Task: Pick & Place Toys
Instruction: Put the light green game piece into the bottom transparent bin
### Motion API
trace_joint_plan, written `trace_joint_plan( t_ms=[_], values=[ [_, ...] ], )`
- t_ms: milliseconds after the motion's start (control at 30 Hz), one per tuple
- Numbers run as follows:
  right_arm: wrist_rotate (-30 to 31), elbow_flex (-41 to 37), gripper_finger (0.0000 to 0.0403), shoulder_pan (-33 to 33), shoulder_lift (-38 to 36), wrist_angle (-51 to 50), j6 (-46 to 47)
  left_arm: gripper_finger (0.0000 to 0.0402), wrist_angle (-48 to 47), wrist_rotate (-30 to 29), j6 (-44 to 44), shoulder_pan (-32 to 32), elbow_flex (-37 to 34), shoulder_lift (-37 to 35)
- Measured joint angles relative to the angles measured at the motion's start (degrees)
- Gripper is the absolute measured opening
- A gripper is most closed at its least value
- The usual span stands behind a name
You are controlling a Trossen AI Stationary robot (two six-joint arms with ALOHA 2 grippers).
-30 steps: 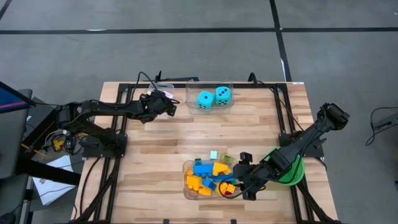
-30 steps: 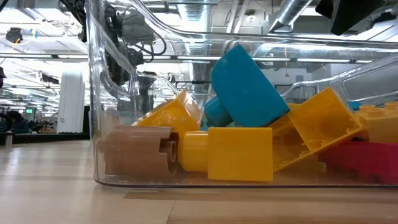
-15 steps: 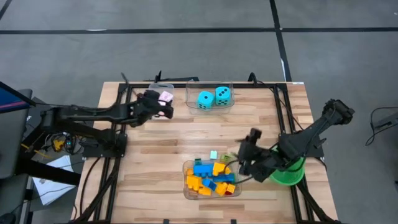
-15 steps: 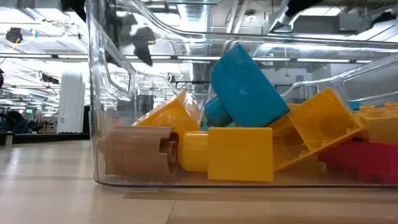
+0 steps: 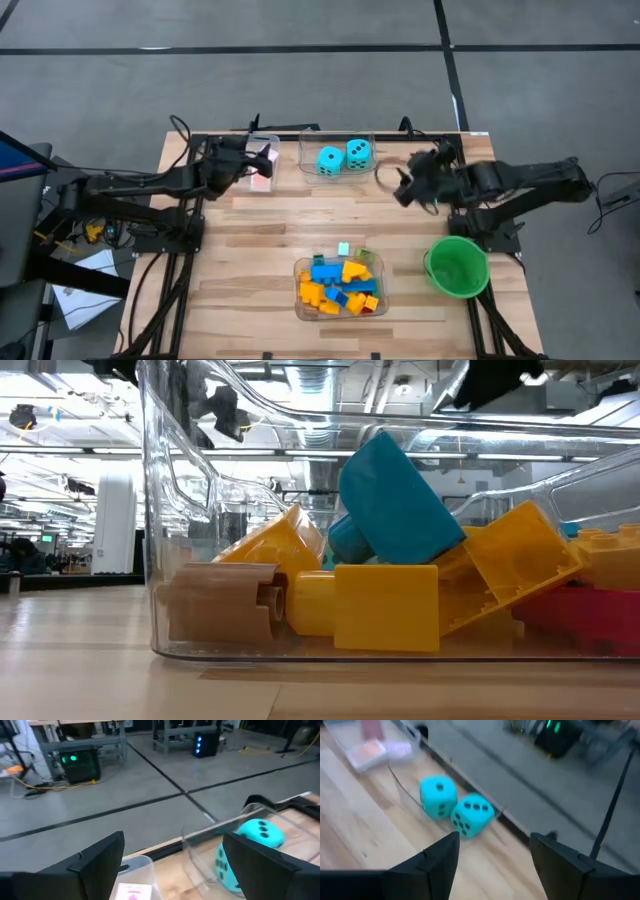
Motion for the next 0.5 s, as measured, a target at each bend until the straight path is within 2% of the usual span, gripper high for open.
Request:
trace_joint_plan(
  t_ms=[100, 200, 300, 367, 500],
  values=[
    [-11.13, -2.06, 0.0235, -8.07, -0.98, 2.84, -4.07, 0.0333, 0.10, 0.02, 2.15, 2.21, 0.00, 1.06],
    [-28.27, -7.25, 0.0235, -15.88, -1.15, 10.12, -9.23, 0.0332, 1.24, 0.08, 3.69, 4.83, 0.00, 2.40],
    [-44.29, -13.67, 0.0235, -22.18, -0.12, 15.20, -10.40, 0.0332, 2.86, 0.36, 4.31, 7.40, 0.00, 3.70],
    [-50.28, -17.65, 0.0235, -25.22, 1.22, 15.89, -9.55, 0.0332, 3.09, 1.10, 4.34, 8.79, 0.00, 4.77],
    [-55.90, -24.12, 0.0235, -28.28, 4.94, 16.74, -5.39, 0.0331, 3.67, 3.50, 4.28, 10.67, 0.00, 7.03]
  ],
)
